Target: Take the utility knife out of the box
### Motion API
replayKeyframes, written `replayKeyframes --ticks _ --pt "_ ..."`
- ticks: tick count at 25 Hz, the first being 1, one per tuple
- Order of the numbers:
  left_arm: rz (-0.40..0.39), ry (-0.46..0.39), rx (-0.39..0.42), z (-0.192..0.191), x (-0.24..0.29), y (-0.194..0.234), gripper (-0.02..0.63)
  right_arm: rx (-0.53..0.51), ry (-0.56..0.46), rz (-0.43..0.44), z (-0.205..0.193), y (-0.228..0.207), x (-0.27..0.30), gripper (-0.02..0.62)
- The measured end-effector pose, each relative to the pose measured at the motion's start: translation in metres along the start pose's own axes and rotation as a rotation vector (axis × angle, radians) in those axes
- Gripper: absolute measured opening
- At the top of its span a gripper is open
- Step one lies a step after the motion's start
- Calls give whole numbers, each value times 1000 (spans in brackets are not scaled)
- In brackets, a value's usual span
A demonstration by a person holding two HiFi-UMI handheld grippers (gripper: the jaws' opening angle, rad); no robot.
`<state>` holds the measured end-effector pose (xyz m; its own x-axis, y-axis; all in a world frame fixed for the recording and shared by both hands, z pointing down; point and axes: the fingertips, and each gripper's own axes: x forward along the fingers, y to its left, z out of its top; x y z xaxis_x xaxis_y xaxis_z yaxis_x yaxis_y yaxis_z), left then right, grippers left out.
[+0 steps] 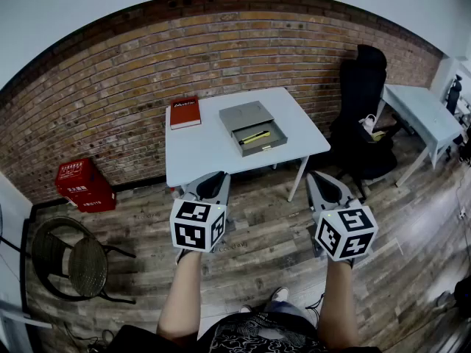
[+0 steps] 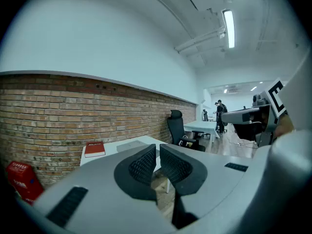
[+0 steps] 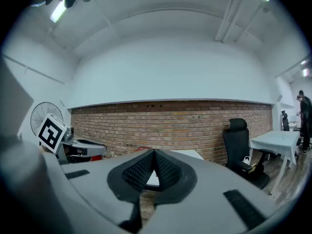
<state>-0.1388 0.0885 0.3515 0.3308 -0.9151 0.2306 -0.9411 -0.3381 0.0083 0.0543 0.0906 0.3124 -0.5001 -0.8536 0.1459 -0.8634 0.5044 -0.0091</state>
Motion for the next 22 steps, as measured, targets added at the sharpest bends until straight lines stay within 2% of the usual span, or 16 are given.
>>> replayKeyframes --ticks 13,22 --pt "-1 -11 -1 2 12 2 44 17 -6 -21 -2 -9 9 20" --pt "-6 17 -2 -9 36 6 52 32 3 9 -9 -18 32 20"
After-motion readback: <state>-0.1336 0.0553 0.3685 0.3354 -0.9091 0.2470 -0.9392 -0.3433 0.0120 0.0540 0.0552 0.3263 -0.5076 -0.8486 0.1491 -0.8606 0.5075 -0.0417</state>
